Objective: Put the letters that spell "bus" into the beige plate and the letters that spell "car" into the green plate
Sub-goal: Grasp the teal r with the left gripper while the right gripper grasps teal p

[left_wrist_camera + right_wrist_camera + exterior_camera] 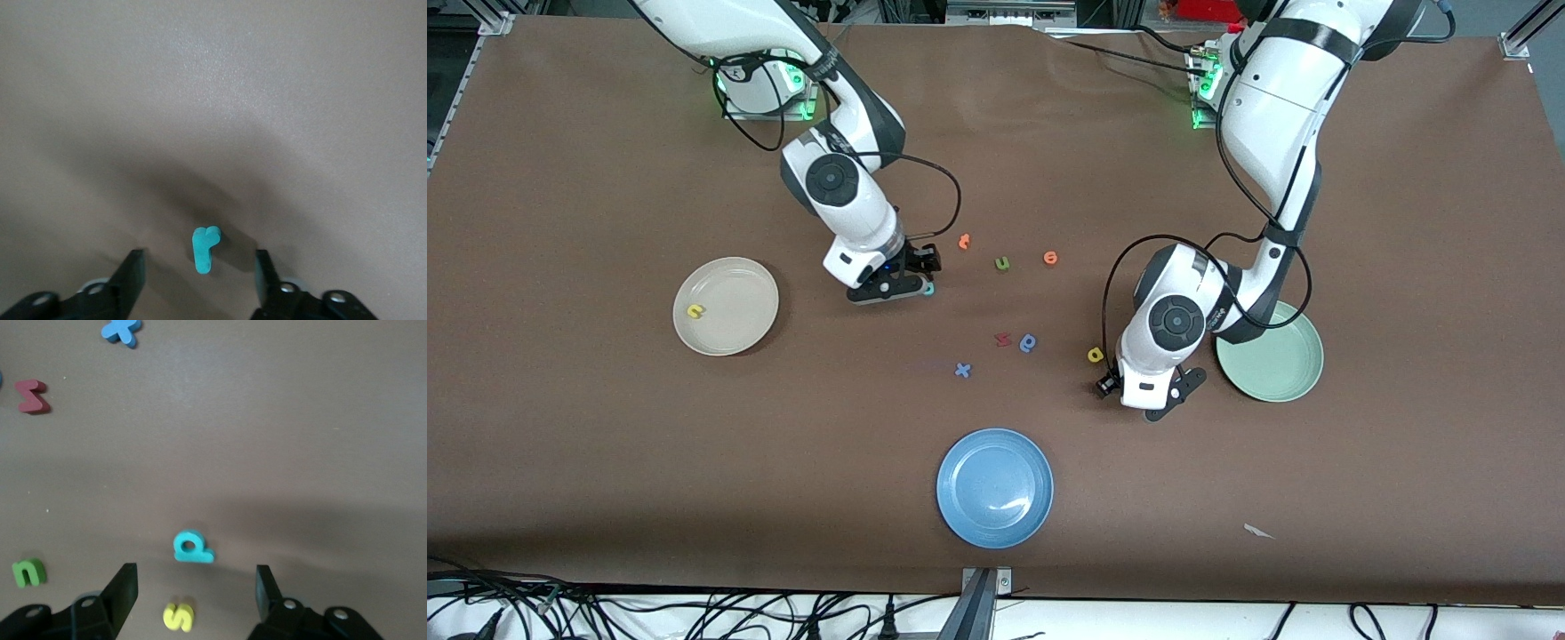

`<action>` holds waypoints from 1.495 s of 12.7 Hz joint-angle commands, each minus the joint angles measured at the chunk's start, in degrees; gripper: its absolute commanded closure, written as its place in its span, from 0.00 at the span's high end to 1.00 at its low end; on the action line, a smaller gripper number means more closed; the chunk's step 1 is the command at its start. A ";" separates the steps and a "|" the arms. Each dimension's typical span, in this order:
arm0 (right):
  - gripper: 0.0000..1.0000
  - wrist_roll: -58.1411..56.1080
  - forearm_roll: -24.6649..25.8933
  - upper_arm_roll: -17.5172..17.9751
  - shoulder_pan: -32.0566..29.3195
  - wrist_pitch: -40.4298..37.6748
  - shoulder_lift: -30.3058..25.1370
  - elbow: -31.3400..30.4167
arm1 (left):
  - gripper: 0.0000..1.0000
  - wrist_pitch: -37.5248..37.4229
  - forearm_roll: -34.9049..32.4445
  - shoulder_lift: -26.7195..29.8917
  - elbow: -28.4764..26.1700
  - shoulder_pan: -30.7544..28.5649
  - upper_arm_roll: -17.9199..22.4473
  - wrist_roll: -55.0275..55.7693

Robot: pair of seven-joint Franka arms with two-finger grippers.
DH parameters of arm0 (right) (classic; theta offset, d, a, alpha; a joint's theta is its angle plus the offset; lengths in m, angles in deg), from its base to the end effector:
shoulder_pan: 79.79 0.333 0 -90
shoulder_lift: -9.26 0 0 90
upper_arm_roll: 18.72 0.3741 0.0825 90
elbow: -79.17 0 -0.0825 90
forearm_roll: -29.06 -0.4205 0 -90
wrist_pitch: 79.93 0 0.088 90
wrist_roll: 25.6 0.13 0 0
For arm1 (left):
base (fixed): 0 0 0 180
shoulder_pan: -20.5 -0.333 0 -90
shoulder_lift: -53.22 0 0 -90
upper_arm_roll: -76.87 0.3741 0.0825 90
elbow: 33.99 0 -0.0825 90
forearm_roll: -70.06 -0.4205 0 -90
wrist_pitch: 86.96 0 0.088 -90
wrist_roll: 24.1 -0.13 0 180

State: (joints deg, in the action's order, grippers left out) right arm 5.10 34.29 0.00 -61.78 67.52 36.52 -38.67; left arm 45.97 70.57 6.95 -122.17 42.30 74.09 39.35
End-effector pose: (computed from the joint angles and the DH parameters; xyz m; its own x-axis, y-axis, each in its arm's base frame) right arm 0.5231 0.3843 0.2192 0.9900 0.1405 0.0137 0.1411 -0.9831 -0.1166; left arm 0.7024 -0.3154 0.1647 0.7645 0.6428 -0.0487 0.6434 -0.7655 -0.0049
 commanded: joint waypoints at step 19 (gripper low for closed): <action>0.47 8.24 9.63 -5.10 7.21 3.99 6.49 1.47 | 0.02 -2.58 0.28 2.41 1.79 -0.70 1.01 -3.41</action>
State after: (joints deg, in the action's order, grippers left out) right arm 12.04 42.28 -4.52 -55.23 71.09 41.88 -37.80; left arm 45.78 70.56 7.13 -120.72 41.96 74.73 38.62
